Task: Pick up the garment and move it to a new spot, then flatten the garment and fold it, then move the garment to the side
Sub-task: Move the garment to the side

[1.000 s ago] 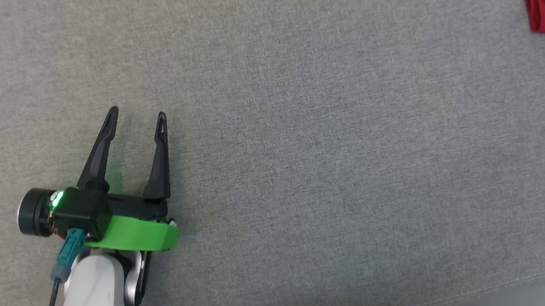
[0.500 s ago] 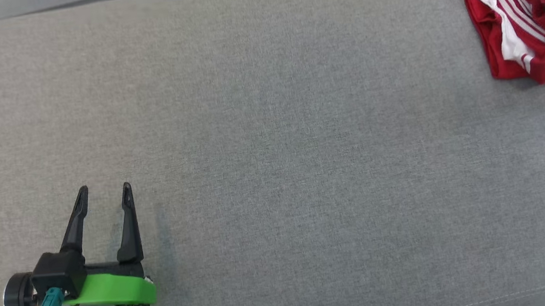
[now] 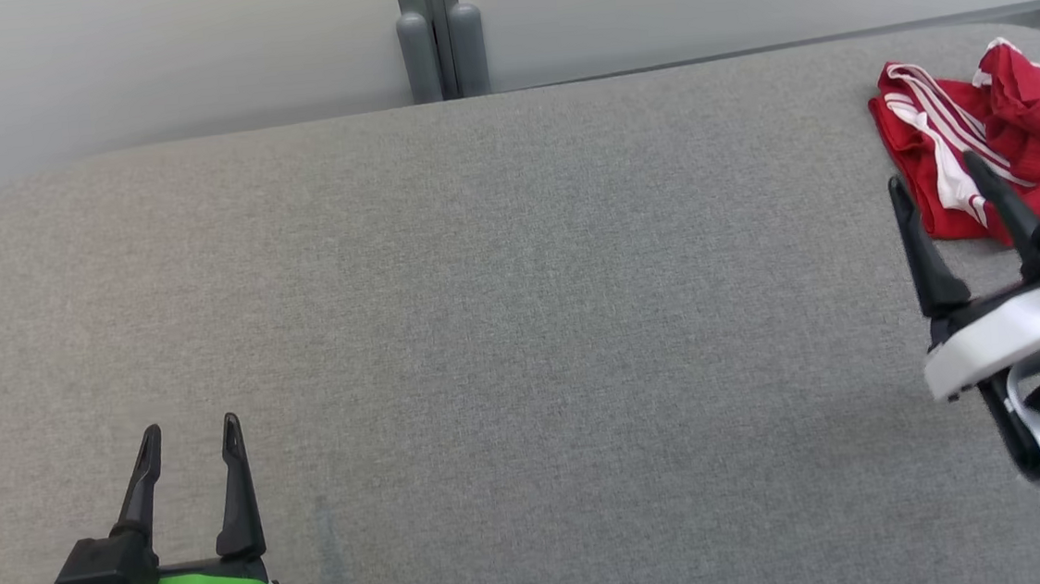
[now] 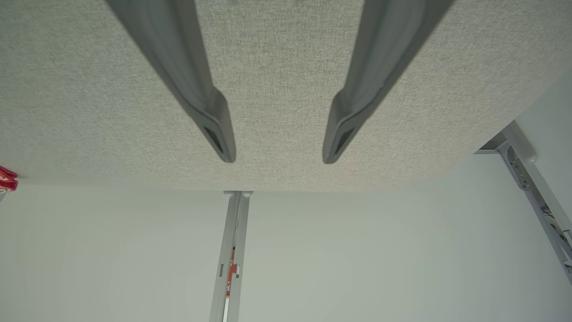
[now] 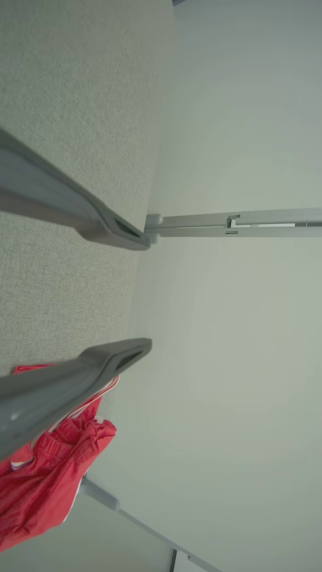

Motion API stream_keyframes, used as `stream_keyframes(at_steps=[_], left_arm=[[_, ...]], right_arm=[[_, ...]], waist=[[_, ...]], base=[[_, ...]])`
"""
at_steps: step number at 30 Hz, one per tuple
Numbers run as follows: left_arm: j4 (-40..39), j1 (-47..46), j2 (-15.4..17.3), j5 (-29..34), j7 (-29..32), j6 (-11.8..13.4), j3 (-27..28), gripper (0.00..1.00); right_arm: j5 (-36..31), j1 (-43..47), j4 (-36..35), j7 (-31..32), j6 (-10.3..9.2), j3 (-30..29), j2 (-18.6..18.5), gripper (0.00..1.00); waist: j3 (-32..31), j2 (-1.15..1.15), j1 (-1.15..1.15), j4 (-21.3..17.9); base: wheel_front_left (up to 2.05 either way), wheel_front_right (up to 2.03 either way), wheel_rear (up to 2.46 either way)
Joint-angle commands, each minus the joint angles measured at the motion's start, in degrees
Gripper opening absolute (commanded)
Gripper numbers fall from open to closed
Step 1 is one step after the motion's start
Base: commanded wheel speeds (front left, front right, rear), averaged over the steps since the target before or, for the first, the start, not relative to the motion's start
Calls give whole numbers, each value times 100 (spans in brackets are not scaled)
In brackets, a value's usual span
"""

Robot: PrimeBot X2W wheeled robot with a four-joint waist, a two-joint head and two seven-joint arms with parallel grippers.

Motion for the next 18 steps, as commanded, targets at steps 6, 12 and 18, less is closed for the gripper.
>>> stream_keyframes(at_steps=[6,12,18], left_arm=[[41,149,-28,93,5,-29,50,100],[119,261,-37,122,5,-53,97,100],[125,341,-50,127,5,-65,179,100]], right_arm=[[-156,1005,-556,-14,-12,-335,547,100],[-276,1741,-936,-14,-12,-655,1018,100],[-427,2206,-1178,-15,-12,-731,1328,100]], waist=[[-342,0,1,153],[-532,0,1,153],[-630,0,1,69]], base=[[0,0,0],[0,0,0],[0,0,0]])
